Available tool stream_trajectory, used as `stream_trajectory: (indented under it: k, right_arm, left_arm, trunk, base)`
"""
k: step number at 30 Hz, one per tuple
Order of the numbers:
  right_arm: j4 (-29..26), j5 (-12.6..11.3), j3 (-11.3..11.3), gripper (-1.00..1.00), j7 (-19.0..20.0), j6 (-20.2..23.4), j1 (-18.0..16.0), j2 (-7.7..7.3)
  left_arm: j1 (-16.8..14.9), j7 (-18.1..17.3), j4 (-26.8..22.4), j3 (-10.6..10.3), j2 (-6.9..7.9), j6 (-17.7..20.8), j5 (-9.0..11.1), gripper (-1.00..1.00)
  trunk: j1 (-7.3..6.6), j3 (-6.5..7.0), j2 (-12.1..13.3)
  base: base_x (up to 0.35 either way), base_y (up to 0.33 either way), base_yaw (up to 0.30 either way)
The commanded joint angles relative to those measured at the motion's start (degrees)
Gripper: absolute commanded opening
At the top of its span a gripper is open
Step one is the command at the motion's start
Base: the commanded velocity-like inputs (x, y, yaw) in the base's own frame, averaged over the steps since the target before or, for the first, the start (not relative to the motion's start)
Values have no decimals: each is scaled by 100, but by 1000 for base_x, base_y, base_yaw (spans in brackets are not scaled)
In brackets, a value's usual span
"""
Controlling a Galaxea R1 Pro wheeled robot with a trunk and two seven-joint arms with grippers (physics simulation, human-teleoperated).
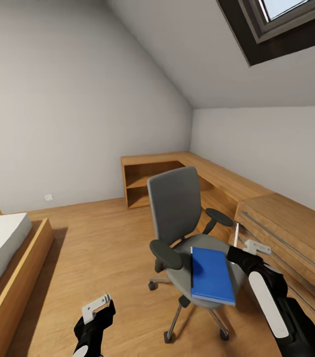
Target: In the bedroom, organize the workspace by keeping the computer under the desk, ensuring the monitor is on the desk, placing the keyboard on the desk next to the monitor, placing the mouse on the desk next to the keyboard, moving the folder from the swivel chair onto the desk next to the mouse, stacking the notebook on top of the folder with the pen on top of the notebook, and positioning the swivel chair next to the desk.
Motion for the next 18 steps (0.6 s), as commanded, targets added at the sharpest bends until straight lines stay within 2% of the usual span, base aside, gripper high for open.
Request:
stream_trajectory:
  k: [1,6,7,9,14,18]
  right_arm:
    - [-34,-67,6,-100,-78,7,9,-4]
    - [-107,-69,-70,-100,-168,5,48,-4]
    - [-113,-102,-617,-100,-198,20,64,3]
    - [-111,-174,-859,-100,-200,37,66,5]
    - [-127,-450,-1255,-100,-201,229,68,5]
    - [-131,-496,-1347,-100,-201,265,68,5]
  left_arm:
    - [-3,39,-3,-49,3,26,18,100]
    - [-3,49,16,-172,3,30,18,100]
    - [-3,70,39,-500,-2,31,20,100]
    - [-3,74,50,-600,-2,31,21,100]
    - [-3,70,127,-753,-2,36,14,100]
    - [-3,72,140,-911,-2,38,18,100]
  trunk:
    - [-27,13,38]
    - [-136,102,238]
    - [-158,120,279]
    - [-202,156,359]
    - [-312,246,559]
    - [-400,318,720]
  base:
    - [-344,0,0]
    - [-269,0,-1]
    - [-19,0,-216]
    - [-13,0,-221]
    - [-4,0,-100]
    - [-1,0,-17]
